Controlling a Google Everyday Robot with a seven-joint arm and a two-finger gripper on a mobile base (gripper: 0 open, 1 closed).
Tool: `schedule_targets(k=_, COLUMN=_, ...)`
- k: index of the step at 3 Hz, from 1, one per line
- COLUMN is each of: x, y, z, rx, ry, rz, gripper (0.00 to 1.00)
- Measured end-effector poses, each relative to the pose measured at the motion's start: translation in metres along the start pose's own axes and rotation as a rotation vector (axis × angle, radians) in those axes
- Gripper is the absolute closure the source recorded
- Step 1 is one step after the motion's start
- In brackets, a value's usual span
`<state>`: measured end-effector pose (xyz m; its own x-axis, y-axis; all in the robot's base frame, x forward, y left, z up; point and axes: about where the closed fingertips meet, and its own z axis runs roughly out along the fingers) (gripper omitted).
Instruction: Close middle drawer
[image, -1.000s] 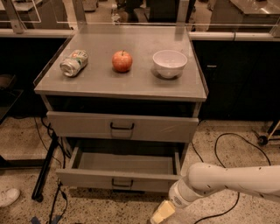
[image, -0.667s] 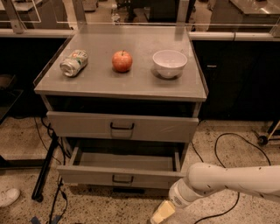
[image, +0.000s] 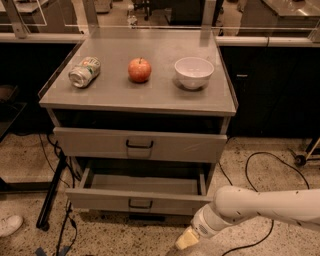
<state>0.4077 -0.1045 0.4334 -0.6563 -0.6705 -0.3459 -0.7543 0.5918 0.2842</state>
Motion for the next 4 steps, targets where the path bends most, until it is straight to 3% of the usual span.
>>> schedule_targets(k=2, x=0.000, y=0.000, z=0.000, rx=0.000, ry=0.000, rz=0.000, gripper=0.82)
schedule_targets(k=3, x=-0.010, y=-0.008, z=-0.002, rx=0.018, ry=-0.019, rz=-0.021, gripper=1.00)
schedule_targets(k=4, x=-0.025, y=-0.019, z=-0.004, rx=0.056, ry=-0.046, rz=-0.045, gripper=1.00)
